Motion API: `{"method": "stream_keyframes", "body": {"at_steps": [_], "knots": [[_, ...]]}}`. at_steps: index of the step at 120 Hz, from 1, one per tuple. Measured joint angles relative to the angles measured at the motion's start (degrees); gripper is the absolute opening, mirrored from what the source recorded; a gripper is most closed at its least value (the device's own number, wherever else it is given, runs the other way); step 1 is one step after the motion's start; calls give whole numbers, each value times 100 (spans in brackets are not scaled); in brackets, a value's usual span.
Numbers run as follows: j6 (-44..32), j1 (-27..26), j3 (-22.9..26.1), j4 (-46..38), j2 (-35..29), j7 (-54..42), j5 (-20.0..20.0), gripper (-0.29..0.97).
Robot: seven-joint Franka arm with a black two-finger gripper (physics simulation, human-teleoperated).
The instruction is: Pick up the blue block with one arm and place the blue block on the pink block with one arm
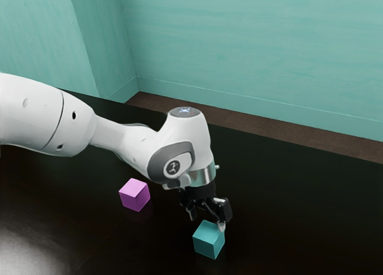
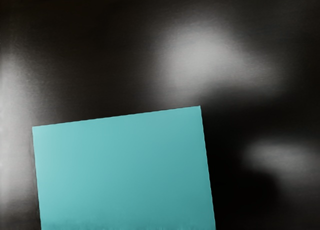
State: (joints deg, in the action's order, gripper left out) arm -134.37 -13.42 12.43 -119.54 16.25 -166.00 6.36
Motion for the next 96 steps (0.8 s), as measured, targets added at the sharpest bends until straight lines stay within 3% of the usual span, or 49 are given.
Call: {"method": "stream_keyframes", "body": {"at_steps": [26,48,96], "knots": [[246,-9,265,108,-65,0,67,68],[446,-1,169,132,-22,3,173,68],[716,-4,84,347,282,159,-157,68]]}}
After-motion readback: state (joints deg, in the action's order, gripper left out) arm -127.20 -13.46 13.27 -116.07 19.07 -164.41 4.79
